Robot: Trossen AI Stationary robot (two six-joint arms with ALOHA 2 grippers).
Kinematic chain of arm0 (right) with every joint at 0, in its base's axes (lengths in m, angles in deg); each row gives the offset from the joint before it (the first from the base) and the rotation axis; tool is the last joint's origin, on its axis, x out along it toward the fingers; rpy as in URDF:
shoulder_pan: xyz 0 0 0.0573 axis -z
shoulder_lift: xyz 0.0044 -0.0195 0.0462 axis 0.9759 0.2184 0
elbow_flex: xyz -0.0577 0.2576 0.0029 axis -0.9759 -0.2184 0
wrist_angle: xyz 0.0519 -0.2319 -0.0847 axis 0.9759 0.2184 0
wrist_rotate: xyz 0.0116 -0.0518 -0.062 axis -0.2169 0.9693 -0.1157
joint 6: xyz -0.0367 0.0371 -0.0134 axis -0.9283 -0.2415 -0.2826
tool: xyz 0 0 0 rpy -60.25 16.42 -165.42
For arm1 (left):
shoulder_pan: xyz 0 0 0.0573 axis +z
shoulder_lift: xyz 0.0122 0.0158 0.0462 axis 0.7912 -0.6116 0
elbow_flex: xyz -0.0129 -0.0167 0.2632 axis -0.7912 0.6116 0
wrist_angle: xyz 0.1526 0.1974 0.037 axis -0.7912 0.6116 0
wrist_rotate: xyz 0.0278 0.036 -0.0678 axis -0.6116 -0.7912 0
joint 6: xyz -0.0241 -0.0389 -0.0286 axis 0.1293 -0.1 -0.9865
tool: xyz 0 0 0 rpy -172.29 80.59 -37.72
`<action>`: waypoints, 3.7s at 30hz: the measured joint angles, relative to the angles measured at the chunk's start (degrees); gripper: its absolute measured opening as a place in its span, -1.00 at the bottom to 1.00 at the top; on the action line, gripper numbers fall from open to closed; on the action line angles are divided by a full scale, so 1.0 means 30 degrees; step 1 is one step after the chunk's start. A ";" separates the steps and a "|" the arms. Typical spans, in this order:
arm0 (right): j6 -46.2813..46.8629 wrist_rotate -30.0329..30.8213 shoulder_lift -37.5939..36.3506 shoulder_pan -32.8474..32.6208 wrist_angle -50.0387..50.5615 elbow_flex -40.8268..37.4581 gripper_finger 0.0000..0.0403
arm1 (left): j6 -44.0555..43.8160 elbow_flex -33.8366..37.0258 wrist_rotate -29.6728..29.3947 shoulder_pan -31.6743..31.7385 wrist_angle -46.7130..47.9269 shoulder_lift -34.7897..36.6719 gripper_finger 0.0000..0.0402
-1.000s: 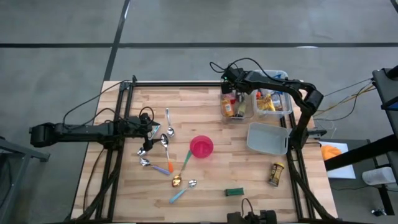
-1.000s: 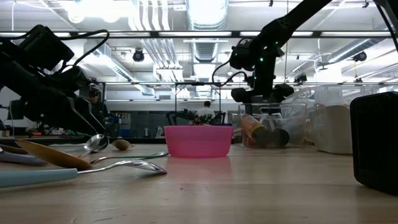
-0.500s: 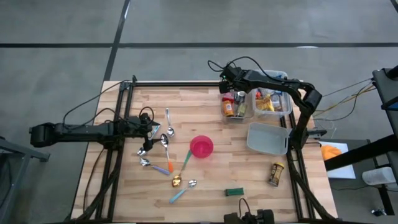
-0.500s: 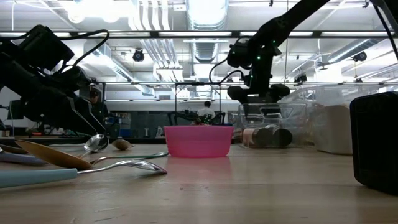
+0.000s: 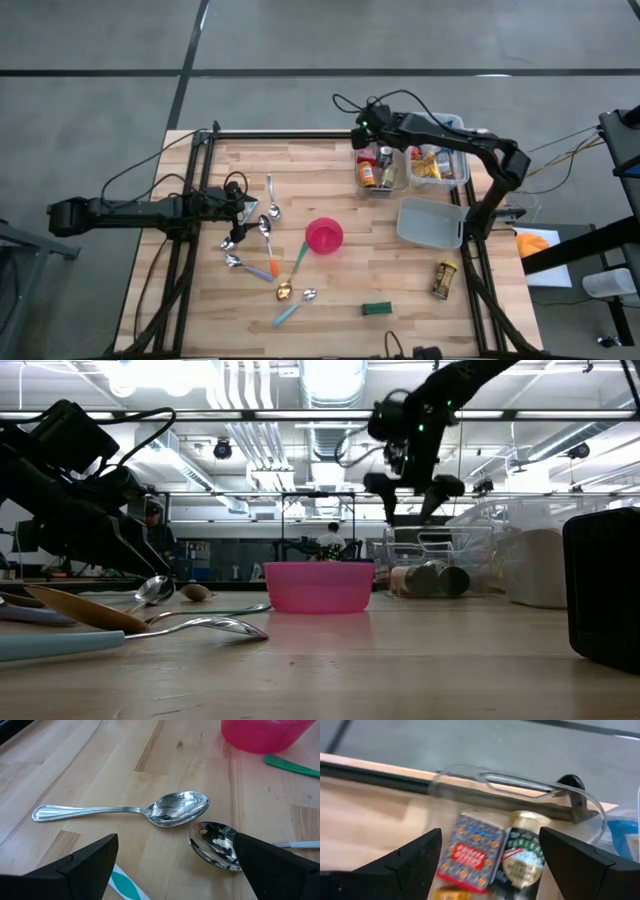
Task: Pick & Place Food Item
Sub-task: Put the black seasoning can into the transparent bin
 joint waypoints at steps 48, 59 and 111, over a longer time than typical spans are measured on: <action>-0.1157 0.2633 -0.0118 -2.3879 0.1175 -0.0240 0.65 | -0.0004 0.0000 0.0003 -0.0003 0.0000 0.0000 0.97; 0.0785 -0.2250 0.2644 -2.4158 0.0982 0.0807 0.64 | 0.0000 -0.0004 0.0001 -0.0005 0.0005 0.0000 0.97; 0.1609 -0.4539 0.3013 -2.3091 -0.3882 -0.3797 0.54 | 0.0000 0.0001 0.0001 -0.0003 0.0003 0.0000 0.97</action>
